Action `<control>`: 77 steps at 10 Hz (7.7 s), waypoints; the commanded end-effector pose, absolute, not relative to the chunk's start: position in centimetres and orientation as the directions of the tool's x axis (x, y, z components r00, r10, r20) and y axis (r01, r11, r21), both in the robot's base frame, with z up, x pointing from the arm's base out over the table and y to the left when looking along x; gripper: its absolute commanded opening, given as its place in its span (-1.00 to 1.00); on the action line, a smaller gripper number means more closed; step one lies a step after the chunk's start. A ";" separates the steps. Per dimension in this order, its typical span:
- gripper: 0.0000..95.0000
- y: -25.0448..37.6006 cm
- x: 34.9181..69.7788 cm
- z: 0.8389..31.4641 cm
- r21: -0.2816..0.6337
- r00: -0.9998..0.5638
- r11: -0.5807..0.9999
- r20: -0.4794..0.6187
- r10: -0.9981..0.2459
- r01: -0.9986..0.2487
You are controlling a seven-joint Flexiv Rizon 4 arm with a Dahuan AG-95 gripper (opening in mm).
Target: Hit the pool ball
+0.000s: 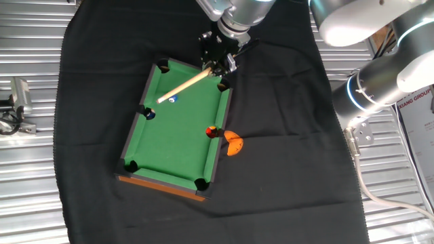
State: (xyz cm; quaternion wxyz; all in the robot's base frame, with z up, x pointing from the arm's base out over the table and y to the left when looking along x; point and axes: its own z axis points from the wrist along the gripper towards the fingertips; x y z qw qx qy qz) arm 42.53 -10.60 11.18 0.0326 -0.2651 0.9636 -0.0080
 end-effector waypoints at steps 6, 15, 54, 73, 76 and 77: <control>-1.00 -12.0 42.2 11.2 -0.023 -0.842 0.843 -0.050 -0.538 -0.537; -1.00 -12.1 44.3 11.1 -0.010 -0.832 0.833 -0.037 -0.553 -0.553; -1.00 -12.4 44.8 10.8 -0.029 -0.685 0.686 -0.032 -0.728 -0.727; -1.00 -15.1 44.1 11.8 -0.022 -0.658 0.658 -0.024 -0.753 -0.753; -1.00 -16.1 43.6 12.0 -0.018 -0.646 0.647 -0.023 -0.763 -0.763; -1.00 -16.4 43.5 12.0 -0.017 -0.644 0.644 -0.022 -0.765 -0.765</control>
